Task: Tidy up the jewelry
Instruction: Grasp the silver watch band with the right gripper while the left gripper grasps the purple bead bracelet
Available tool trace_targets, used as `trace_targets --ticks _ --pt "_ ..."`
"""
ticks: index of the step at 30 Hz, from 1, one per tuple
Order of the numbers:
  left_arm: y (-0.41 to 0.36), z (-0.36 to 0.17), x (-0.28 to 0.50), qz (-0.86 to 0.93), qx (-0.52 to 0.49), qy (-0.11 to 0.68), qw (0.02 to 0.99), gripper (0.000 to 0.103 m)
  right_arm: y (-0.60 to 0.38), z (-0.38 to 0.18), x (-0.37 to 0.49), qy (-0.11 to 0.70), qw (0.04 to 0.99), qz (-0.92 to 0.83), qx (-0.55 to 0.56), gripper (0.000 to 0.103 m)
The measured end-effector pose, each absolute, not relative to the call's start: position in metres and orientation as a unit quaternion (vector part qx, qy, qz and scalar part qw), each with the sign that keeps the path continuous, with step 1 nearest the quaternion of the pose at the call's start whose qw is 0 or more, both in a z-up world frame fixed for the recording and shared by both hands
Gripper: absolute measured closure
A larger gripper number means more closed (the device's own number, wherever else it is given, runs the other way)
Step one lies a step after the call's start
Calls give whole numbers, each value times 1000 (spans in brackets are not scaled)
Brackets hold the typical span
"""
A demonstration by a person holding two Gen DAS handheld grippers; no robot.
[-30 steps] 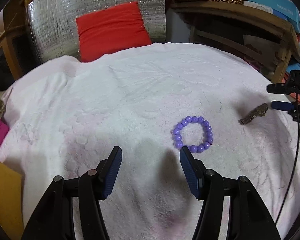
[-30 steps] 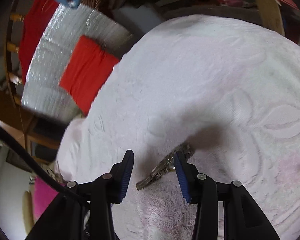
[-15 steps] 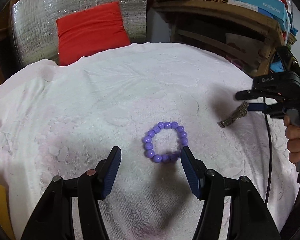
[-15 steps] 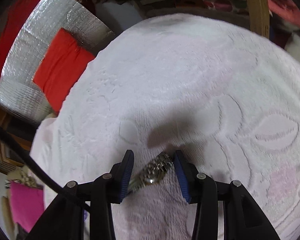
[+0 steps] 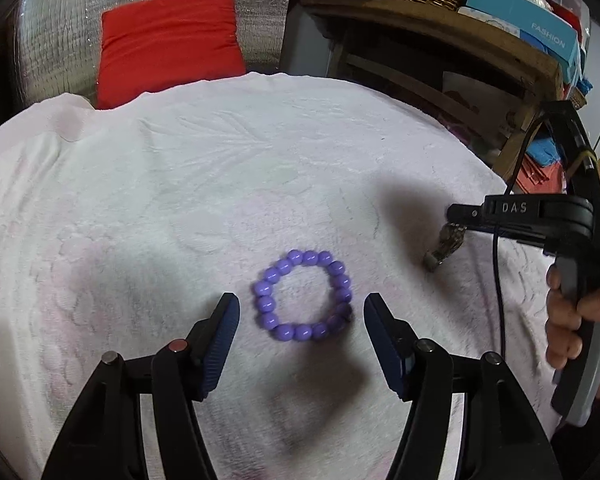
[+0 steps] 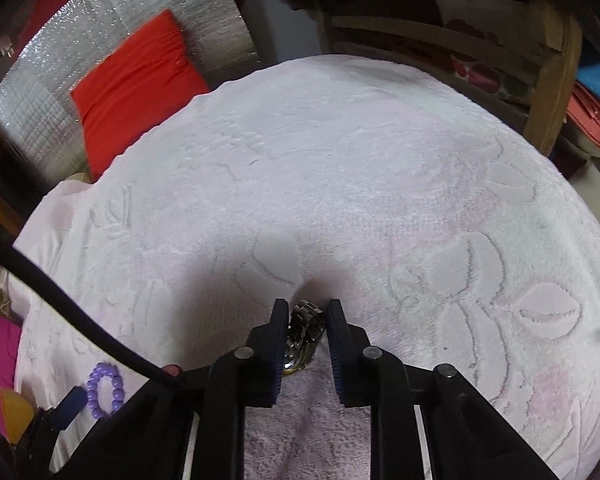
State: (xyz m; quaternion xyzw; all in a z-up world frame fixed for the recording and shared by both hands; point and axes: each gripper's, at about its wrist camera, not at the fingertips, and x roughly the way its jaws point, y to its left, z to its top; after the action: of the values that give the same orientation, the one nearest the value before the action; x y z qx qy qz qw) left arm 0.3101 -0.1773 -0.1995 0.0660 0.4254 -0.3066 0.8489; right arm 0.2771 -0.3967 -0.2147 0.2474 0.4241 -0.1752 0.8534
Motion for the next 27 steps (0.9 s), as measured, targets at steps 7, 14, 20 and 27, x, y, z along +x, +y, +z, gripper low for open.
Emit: trace_targets --ticks 7,14,20,27 --pt "-188 -201 311 -295 70 432 849 37 -398 -214 272 425 851 -157 265 84" --pt "-187 -201 311 -287 78 434 850 67 -412 -222 270 441 815 -46 372 84" --pt "-179 -202 308 -308 50 451 836 94 -407 -222 269 461 807 -25 368 81" --pt "-172 -198 299 -321 45 454 830 94 -404 -230 270 471 795 -47 379 69"
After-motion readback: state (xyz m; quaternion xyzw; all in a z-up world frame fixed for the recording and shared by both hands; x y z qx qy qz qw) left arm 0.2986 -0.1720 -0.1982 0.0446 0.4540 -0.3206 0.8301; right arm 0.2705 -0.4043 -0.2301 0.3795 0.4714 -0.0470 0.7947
